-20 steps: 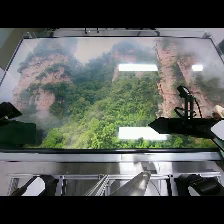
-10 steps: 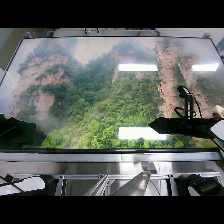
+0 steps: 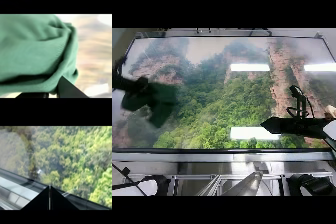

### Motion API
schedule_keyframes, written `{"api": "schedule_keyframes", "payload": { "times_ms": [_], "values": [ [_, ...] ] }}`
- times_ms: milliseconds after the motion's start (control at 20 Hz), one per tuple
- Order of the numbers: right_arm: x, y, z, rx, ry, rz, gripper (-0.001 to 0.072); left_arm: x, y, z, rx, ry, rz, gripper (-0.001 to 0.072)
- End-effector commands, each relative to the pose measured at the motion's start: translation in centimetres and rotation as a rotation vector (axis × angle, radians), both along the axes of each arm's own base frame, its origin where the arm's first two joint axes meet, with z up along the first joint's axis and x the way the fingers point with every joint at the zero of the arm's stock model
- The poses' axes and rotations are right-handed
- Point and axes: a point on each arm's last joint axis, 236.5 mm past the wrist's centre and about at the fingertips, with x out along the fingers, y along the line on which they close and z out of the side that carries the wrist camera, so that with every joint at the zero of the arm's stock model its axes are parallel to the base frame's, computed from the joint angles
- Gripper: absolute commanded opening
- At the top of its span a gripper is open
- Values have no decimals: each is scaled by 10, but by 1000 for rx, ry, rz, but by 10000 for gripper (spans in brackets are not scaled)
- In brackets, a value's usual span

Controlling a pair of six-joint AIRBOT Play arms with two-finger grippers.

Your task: Fold the shirts.

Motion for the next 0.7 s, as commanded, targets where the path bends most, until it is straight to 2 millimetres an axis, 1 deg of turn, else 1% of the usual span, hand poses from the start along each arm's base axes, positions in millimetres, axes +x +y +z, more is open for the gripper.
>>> {"api": "schedule_keyframes", "payload": {
  "times_ms": [0, 50, 100, 150, 200, 250, 350, 500, 550, 600, 650],
  "values": [
    [0, 0, 0, 0, -1, 1, 21, -22, -160, 153, -168, -383, -406, 24],
    [0, 0, 0, 0, -1, 0, 21, -33, -184, 173, -177, -429, -461, 24],
    [0, 0, 0, 0, -1, 0, 21, -43, -205, 183, -185, -449, -504, 24],
    [0, 0, 0, 0, -1, 0, 21, -51, -219, 184, -195, -445, -532, 24],
    [0, 0, 0, 0, -1, 0, 21, -57, -231, 176, -204, -422, -560, 24],
    [0, 0, 0, 0, 0, 1, 21, -60, -240, 162, -213, -388, -574, 25],
    [-2, 0, 0, -1, 4, 4, 21, -69, -256, 120, -224, -273, -602, 23],
    [-7, 1, -2, -4, 24, 18, 21, -88, -278, 44, -228, -64, -640, 23],
    [-7, 1, -2, -4, 24, 18, 21, -93, -284, 22, -227, -13, -637, 27],
    [-7, 1, -2, -4, 24, 18, 21, -95, -289, 0, -223, 28, -626, 293],
    [-7, 1, -2, -5, 24, 18, 22, -97, -292, -16, -220, 56, -614, 647]
  ]
}}
